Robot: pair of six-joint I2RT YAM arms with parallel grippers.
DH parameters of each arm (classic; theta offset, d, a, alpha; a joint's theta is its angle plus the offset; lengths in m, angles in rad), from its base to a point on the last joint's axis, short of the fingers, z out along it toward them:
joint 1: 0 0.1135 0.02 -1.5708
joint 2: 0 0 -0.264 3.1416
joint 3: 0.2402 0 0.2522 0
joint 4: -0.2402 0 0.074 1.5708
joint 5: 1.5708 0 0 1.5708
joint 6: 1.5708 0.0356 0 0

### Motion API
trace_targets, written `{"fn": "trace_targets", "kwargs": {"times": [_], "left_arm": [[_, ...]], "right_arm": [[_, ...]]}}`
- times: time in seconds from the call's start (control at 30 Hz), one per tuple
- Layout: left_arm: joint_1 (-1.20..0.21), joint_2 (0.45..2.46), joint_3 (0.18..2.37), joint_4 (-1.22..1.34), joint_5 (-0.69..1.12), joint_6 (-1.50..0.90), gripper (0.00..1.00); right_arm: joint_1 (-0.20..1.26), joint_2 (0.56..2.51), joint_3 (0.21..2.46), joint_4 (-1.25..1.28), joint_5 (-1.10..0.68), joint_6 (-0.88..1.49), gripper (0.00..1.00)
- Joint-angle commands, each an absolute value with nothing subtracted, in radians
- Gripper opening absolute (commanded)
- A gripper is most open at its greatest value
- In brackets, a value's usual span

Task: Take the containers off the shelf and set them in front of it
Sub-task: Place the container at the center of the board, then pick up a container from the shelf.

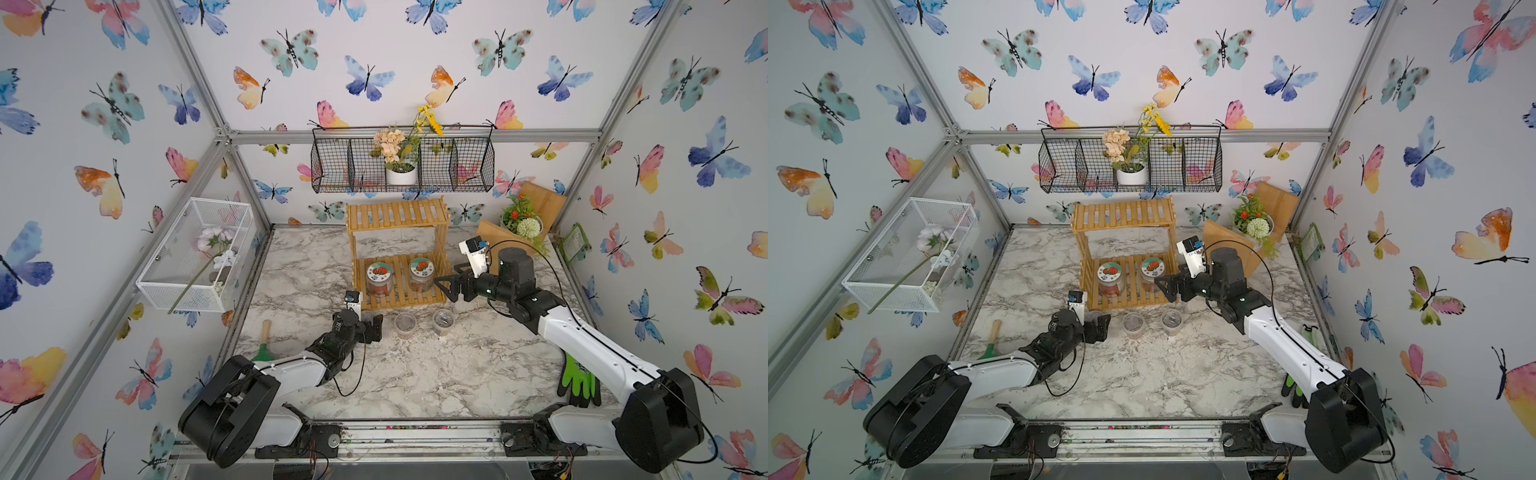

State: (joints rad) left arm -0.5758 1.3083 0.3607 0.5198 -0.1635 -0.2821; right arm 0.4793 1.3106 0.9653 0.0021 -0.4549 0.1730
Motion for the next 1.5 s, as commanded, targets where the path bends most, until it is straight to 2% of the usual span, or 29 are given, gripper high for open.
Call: {"fn": "trace_targets", "kwargs": {"times": [0.0, 0.4, 0.8, 0.97, 1.47], "left_arm": [[-0.571, 1.236, 0.415, 0.432, -0.150, -0.232, 0.99], [-0.550, 1.081, 0.559, 0.168, -0.016, -0.144, 0.99], [-0.306, 1.025, 0.718, -0.023, 0.310, -0.109, 0.99], [-0.254, 1.055, 0.774, -0.084, 0.418, -0.065, 1.00], [-0.229, 1.091, 0.793, -0.094, 0.463, -0.045, 1.00]], "right_arm": [[0.543, 1.365, 1.045, -0.064, -0.339, 0.151, 0.98], [0.659, 1.544, 1.215, -0.146, -0.116, 0.203, 0.98], [0.694, 1.756, 1.448, -0.334, 0.066, 0.312, 0.98], [0.698, 1.834, 1.535, -0.428, 0.127, 0.363, 0.98], [0.699, 1.981, 1.667, -0.504, 0.251, 0.427, 0.98]]}}
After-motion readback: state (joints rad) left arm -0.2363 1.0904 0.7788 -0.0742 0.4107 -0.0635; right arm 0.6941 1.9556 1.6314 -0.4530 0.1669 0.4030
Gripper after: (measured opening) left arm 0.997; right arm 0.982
